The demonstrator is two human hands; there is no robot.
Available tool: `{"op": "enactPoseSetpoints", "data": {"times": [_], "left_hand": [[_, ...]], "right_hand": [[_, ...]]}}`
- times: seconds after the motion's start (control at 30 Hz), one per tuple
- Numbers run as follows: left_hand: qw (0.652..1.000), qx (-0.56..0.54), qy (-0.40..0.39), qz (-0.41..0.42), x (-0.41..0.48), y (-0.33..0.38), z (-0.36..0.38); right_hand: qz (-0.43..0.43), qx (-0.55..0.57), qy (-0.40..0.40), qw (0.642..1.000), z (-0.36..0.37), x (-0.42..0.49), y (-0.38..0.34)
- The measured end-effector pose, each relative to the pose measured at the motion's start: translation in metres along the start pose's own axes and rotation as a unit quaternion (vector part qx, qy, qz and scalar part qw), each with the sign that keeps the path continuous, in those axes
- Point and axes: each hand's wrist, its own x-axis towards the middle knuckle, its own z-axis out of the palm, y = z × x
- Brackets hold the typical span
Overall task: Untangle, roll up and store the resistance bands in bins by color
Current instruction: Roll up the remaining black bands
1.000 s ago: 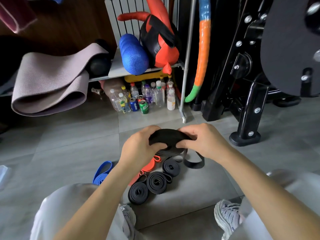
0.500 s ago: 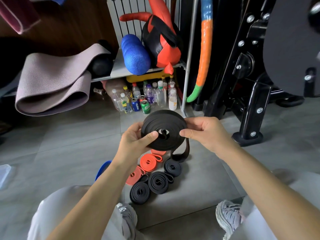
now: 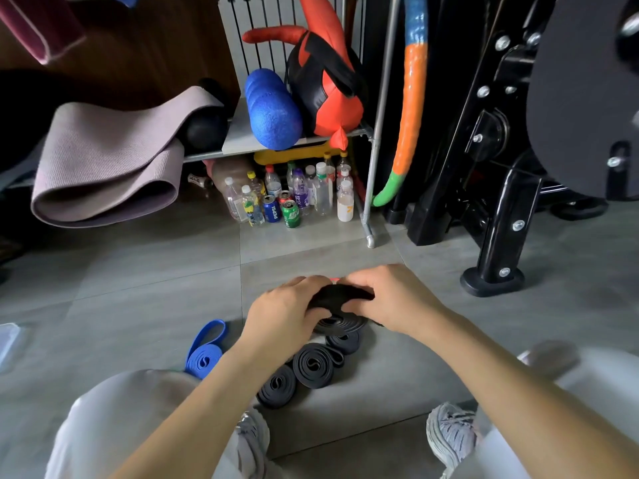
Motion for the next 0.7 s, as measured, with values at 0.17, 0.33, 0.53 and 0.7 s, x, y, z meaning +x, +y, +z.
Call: {"op": "enactPoseSetpoints", "data": {"times": [0.17,0.33,0.53,0.7], "left_hand": [[0.988,-0.125,0.035,-0.079,0.006,-0.002,-0.009],[0.938,-0.317,0.076,-0.119,0.013,-0.008,-0.017],[0.867,-0.473,0.075,-0.14,0.014,-0.002,-0.023],[0.817,-0.546,0.068,-0.172,0.011,-0.004,-0.025]], "right_hand": [[0.018,0.028,0.02,0.999,-0.013,-0.001,0.001],[0.045,0.061,0.073,0.994,-0.029,-0.001,0.009],[0.065,0.23,0.088,0.967,-0.034,-0.001,0.011],[0.024,0.203,0.104,0.973,-0.026,0.001,0.007]]}}
